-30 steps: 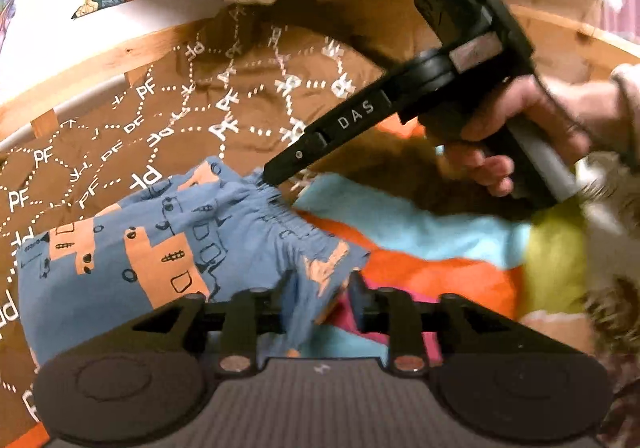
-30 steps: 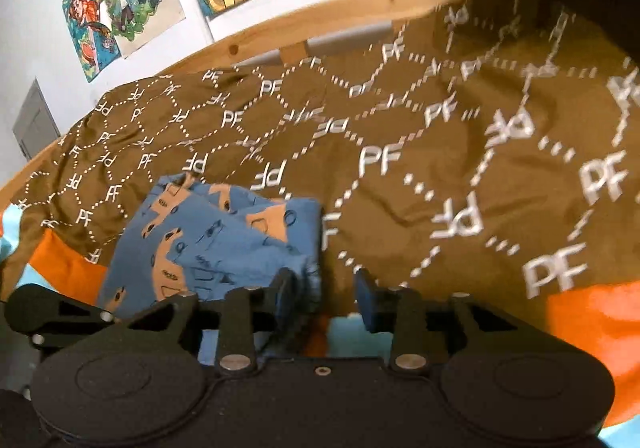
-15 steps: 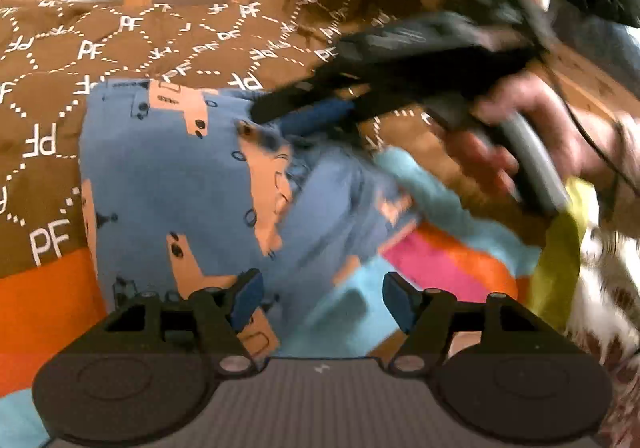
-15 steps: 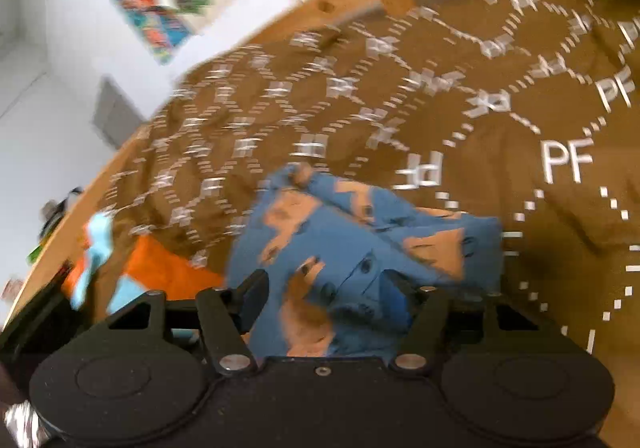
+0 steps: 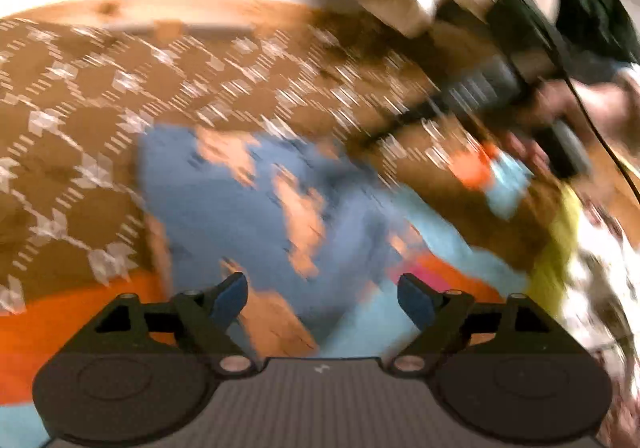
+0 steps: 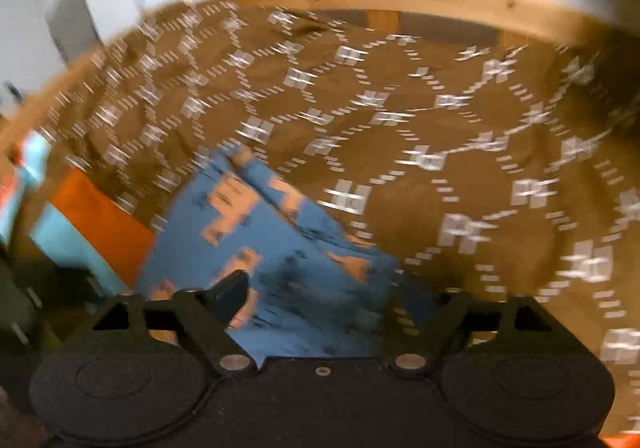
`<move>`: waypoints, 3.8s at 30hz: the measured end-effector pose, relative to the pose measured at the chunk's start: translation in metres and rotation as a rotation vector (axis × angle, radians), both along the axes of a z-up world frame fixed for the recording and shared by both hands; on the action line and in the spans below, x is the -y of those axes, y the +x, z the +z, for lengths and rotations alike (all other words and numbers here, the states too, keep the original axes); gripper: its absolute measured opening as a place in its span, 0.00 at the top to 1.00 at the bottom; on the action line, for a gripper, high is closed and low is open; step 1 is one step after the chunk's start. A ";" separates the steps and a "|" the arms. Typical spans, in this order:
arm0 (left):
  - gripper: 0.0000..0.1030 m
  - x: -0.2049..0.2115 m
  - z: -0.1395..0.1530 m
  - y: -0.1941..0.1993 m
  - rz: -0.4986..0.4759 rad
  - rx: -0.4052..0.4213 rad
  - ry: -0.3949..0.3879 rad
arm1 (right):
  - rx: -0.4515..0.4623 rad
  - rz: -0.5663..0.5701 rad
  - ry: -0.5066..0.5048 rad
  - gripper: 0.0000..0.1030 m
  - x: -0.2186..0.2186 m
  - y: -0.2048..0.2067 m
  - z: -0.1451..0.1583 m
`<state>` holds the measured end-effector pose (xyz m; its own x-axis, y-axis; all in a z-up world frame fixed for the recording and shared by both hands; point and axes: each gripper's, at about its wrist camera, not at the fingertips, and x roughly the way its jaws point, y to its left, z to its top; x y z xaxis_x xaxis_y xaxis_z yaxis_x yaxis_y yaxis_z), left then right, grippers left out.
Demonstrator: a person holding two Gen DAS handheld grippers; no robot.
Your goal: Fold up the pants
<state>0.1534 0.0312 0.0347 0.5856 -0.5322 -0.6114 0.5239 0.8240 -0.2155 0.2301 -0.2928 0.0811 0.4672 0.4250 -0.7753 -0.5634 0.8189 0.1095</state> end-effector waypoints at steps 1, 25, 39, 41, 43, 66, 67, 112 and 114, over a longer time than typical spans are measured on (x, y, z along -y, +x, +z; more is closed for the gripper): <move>0.08 -0.004 0.005 0.007 0.048 0.024 0.008 | 0.020 -0.025 -0.068 0.06 -0.002 -0.003 0.002; 0.05 0.001 -0.016 0.097 0.342 -0.015 0.198 | 0.080 -0.053 -0.228 0.05 -0.033 -0.050 -0.055; 0.00 -0.025 -0.010 0.083 0.365 -0.064 0.094 | 0.011 -0.096 -0.071 0.02 -0.005 -0.051 -0.052; 0.00 -0.034 -0.007 0.072 0.364 -0.074 0.044 | 0.002 -0.105 -0.041 0.02 0.000 -0.050 -0.049; 0.00 -0.039 -0.006 0.061 0.369 -0.081 0.022 | 0.000 -0.119 -0.020 0.01 0.005 -0.049 -0.048; 0.00 -0.039 -0.033 0.010 0.340 -0.126 0.164 | 0.017 -0.067 -0.109 0.01 0.011 -0.059 -0.054; 0.00 -0.042 -0.030 0.010 0.328 -0.129 0.127 | 0.032 -0.061 -0.097 0.01 0.012 -0.059 -0.050; 0.67 -0.036 -0.036 0.046 0.333 -0.381 -0.041 | -0.230 -0.131 0.264 0.63 0.021 0.030 -0.070; 0.72 -0.032 -0.034 0.045 0.335 -0.371 -0.020 | -0.217 -0.138 0.248 0.67 0.019 0.026 -0.068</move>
